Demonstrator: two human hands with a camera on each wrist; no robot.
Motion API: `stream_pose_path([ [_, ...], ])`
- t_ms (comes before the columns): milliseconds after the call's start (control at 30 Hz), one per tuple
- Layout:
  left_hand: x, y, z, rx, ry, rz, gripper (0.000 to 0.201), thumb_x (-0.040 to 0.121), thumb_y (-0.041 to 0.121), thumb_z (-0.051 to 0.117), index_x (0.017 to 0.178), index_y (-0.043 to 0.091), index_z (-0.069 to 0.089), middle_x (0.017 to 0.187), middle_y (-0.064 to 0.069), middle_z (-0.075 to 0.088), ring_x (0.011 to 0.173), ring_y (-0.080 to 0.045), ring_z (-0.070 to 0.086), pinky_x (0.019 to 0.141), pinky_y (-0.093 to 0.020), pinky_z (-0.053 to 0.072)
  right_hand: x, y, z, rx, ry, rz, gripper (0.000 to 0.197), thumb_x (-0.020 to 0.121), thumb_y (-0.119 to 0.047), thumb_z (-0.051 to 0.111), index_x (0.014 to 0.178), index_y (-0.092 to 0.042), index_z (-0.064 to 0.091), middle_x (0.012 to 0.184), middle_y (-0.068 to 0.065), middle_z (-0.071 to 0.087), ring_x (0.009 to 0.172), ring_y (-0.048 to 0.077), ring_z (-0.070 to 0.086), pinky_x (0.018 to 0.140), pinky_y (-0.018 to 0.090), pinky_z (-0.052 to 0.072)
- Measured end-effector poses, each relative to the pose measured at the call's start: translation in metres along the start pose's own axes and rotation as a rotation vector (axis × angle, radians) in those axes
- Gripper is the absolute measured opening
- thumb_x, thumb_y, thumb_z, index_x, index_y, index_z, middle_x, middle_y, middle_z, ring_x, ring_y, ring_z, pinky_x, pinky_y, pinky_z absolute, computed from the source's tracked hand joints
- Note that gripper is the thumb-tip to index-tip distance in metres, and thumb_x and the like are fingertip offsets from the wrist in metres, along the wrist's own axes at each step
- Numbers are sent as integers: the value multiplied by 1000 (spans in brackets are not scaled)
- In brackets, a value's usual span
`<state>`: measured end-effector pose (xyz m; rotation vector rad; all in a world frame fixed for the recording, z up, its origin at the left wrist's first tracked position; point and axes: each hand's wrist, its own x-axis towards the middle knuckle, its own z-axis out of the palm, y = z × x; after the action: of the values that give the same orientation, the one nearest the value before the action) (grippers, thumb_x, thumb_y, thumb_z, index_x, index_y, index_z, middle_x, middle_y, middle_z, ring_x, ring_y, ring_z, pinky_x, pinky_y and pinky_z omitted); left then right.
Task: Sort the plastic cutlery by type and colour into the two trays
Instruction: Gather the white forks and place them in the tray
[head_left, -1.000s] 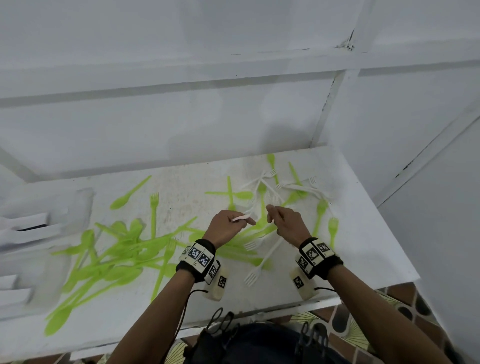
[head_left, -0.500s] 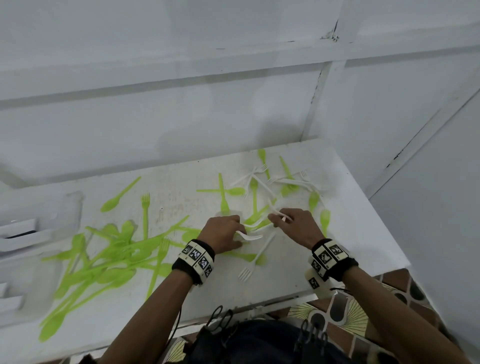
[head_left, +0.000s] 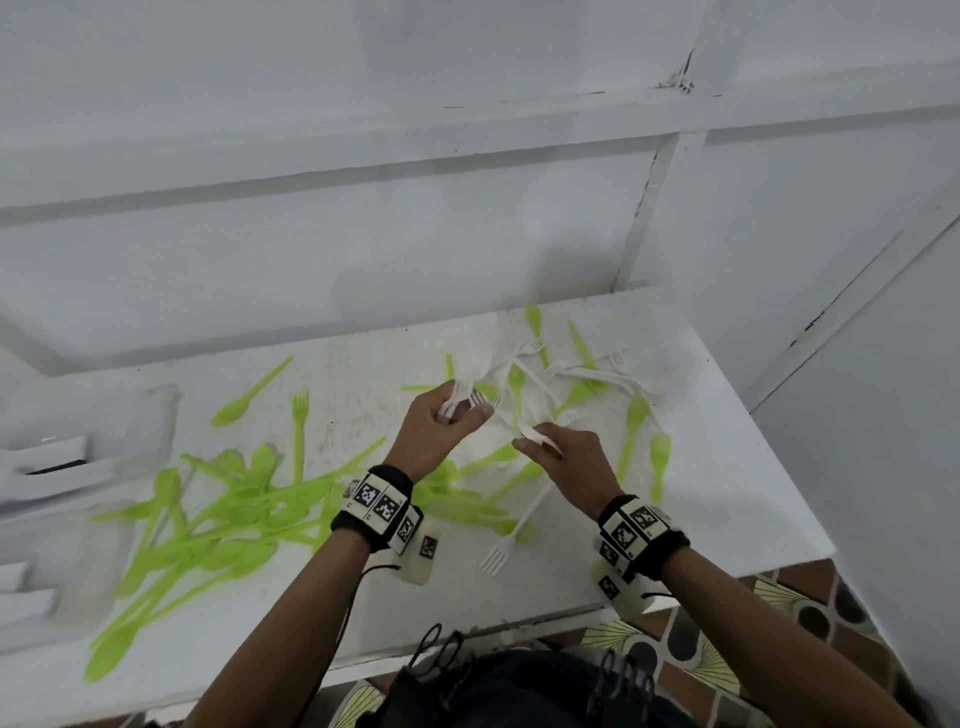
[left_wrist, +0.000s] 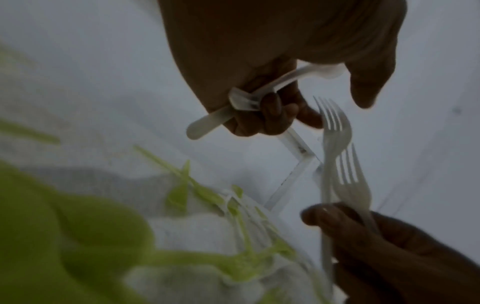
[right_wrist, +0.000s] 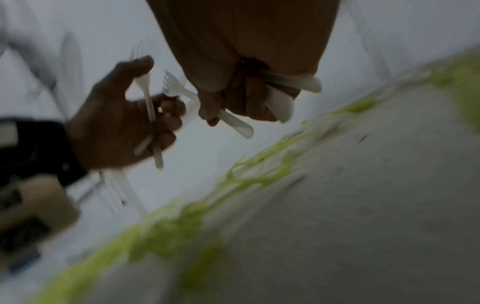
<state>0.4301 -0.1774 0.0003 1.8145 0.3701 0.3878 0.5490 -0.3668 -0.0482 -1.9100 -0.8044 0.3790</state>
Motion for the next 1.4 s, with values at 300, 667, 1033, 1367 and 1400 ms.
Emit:
stream_pose_path([
  [300, 0, -2, 43, -135, 77, -266, 31, 103, 12, 46, 73, 17, 42, 61, 11, 42, 56, -8, 37, 61, -21, 36, -2, -32, 23, 93, -36, -19, 29, 101, -30, 62, 80, -17, 75, 55, -9, 49, 54, 4, 37, 56, 30, 33],
  [667, 8, -15, 15, -168, -3, -287, 27, 98, 20, 66, 83, -2, 65, 47, 15, 41, 44, -9, 24, 45, -19, 23, -10, 15, -17, -607, -678, -298, 32, 82, -26, 67, 114, -25, 71, 112, -2, 57, 85, 28, 62, 68, 36, 46],
  [1033, 39, -42, 33, 34, -32, -298, 42, 88, 58, 70, 75, 18, 74, 78, 8, 73, 61, 1, 54, 66, -23, 39, -9, 21, -40, -657, -498, -245, 38, 83, -43, 51, 110, -22, 67, 105, -2, 62, 84, 29, 63, 65, 35, 45],
  [1367, 65, -35, 92, 605, -179, -173, 21, 82, 56, 75, 90, 36, 74, 71, 11, 60, 70, -8, 57, 56, -24, 36, -16, 39, -66, -394, -53, 8, 42, 94, -50, 34, 92, -22, 65, 78, -9, 62, 69, 20, 60, 68, 41, 51],
  [1400, 66, -35, 97, 646, -182, -182, 27, 81, 58, 75, 94, 34, 73, 75, 12, 62, 75, -9, 58, 60, -25, 40, -17, 38, -67, -376, -33, 18, 41, 95, -47, 35, 92, -21, 66, 74, -12, 58, 67, 16, 57, 67, 38, 50],
])
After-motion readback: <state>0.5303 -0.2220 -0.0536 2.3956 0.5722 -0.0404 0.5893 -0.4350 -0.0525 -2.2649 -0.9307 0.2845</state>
